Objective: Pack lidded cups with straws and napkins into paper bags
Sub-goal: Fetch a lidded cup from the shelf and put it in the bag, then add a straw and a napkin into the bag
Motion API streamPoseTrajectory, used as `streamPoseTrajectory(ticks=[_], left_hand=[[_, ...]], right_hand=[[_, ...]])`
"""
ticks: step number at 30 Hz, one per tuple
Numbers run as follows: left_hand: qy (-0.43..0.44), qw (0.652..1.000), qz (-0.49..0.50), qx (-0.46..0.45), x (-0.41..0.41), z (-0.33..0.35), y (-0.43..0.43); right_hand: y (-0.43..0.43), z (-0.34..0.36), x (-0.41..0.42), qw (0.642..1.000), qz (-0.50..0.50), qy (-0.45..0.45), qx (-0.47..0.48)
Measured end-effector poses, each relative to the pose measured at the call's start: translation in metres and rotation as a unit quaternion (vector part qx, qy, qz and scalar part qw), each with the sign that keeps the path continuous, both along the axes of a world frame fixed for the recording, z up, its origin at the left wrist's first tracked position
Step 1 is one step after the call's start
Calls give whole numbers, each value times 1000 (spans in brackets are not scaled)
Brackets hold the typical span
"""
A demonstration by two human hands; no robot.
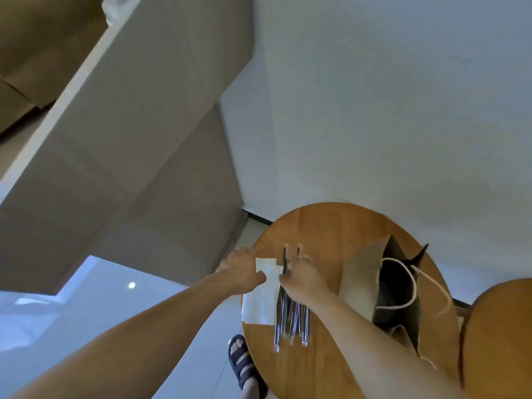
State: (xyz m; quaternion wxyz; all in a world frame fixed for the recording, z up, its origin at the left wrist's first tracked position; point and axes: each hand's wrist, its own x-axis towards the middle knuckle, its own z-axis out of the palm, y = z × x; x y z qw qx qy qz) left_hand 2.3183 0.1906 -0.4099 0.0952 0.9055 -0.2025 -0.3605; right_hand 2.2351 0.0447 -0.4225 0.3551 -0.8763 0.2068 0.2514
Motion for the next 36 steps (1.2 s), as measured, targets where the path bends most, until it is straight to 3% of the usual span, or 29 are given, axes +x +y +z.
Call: streamPoseTrajectory(ticks=[11, 23, 30, 33, 36], left_hand=[[59, 995, 75, 1, -10, -83, 36], [79, 990, 119, 0, -18, -94, 47], [103, 971, 209, -54, -20, -91, 43], [144, 944, 284, -90, -19, -91, 35], [198, 895, 379, -129, -19, -90, 25]], right_hand=[[49, -133, -12, 989, -100, 97, -56], [56, -151, -22, 986, -76, 75, -126], [54, -134, -31, 973, -221, -15, 67], [52, -123, -34, 929, -323, -73, 165], [49, -114, -38, 875, -377, -109, 283]])
